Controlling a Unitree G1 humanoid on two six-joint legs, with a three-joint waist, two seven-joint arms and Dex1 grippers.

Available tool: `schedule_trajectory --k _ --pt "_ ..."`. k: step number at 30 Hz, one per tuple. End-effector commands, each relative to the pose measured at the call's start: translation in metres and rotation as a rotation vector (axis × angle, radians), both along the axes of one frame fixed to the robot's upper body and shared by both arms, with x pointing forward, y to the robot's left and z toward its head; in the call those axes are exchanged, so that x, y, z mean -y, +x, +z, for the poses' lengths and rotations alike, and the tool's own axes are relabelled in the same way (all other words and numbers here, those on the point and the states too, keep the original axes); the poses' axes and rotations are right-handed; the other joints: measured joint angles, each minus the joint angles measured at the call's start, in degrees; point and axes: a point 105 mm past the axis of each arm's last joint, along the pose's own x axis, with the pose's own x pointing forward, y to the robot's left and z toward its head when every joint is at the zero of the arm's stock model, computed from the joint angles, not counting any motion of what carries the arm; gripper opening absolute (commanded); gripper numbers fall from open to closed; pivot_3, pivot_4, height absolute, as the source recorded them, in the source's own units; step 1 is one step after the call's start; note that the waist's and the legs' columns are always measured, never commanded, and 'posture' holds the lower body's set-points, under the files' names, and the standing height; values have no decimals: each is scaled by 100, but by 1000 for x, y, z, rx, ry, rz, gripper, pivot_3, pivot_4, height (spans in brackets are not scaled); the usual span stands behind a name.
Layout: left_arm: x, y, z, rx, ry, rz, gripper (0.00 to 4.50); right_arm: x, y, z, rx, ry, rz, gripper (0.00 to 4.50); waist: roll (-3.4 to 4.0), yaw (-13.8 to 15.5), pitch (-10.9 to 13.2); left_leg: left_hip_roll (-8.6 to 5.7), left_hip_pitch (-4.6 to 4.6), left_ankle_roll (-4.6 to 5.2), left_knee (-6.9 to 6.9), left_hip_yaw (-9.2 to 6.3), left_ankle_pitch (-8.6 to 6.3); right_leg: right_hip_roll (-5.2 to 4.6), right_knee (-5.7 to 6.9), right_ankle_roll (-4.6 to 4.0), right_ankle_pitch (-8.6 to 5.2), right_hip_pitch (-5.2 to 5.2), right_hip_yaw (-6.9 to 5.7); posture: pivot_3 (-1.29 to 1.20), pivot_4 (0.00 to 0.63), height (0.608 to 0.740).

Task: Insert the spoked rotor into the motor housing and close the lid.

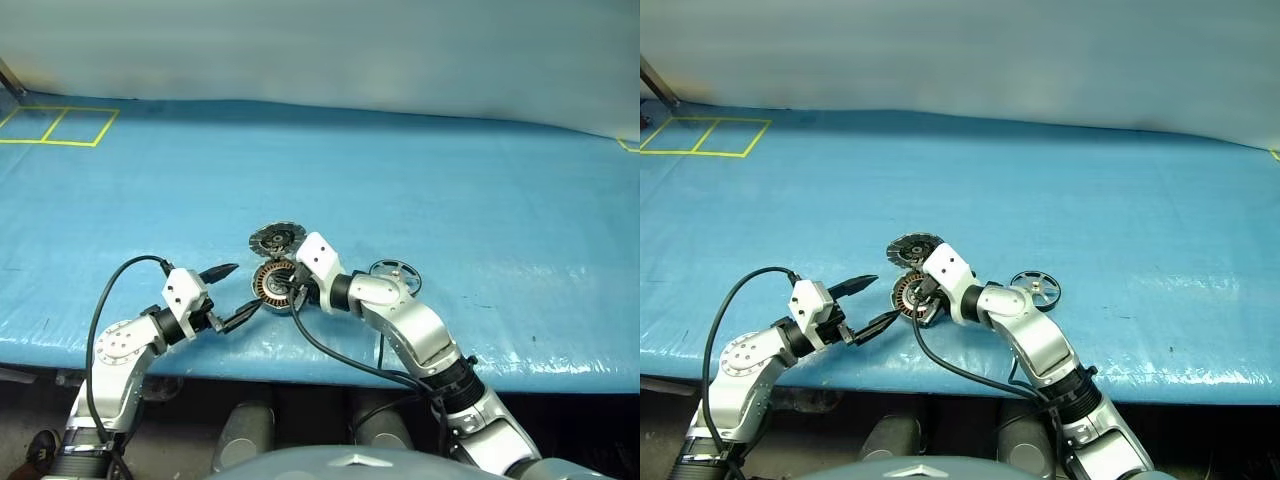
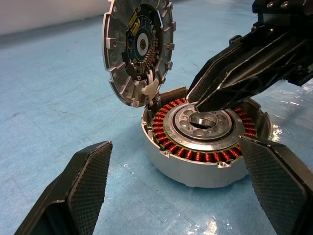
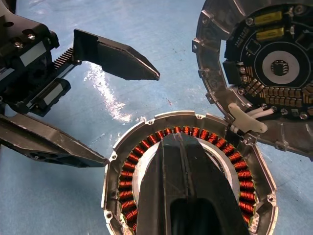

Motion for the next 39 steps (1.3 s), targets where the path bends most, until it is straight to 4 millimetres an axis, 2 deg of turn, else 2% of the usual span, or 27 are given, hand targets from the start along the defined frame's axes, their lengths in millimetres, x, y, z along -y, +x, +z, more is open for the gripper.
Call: schedule_trajectory --k 1,11,16,19,25,29,33,36,39 --pt "-2 0 3 28 12 1 4500 -2 2 8 29 30 1 34 0 -1 0 0 0 0 0 0 0 0 0 0 0 0 0 0 150 740" --pt "-3 1 3 31 16 13 4500 2 1 -15 3 -72 -16 34 0 -5 -2 0 4 0 0 0 0 1 1 0 0 2 0 0 150 740" --pt "-3 0 2 28 16 13 4500 7 5 -18 17 -102 -48 34 -2 -2 -4 0 7 -1 0 0 0 1 2 -1 0 6 0 0 150 740" --pt "-2 0 1 26 13 12 4500 7 6 -9 29 -66 -46 34 -5 -3 -7 0 9 -1 0 0 1 0 2 -1 0 8 0 0 150 740" --pt "-1 -1 3 21 -8 0 4500 14 -3 27 72 67 -28 34 -5 9 -7 0 4 -1 1 -1 1 0 0 0 0 5 0 0 150 740" --pt "-1 -1 5 17 -14 -14 4500 40 -7 45 127 63 -66 34 -6 9 -7 0 1 -1 0 -1 1 0 0 0 -1 2 0 0 150 740" --pt "2 0 8 24 -22 -32 4500 98 -1 49 214 -147 -194 34 -7 55 -6 -3 1 -1 2 0 1 -5 -1 0 -1 5 -1 0 150 740" --pt "3 2 7 26 -23 -38 4500 148 1 49 251 -366 -284 583 -9 99 -6 -10 -3 -1 6 8 1 -18 -5 2 -1 5 -1 0 150 740" --pt "6 3 5 23 -27 -49 4500 180 6 53 250 -445 -380 1541 -12 97 -6 -8 -2 -1 4 13 0 -20 -6 3 -1 4 -3 0 150 740"
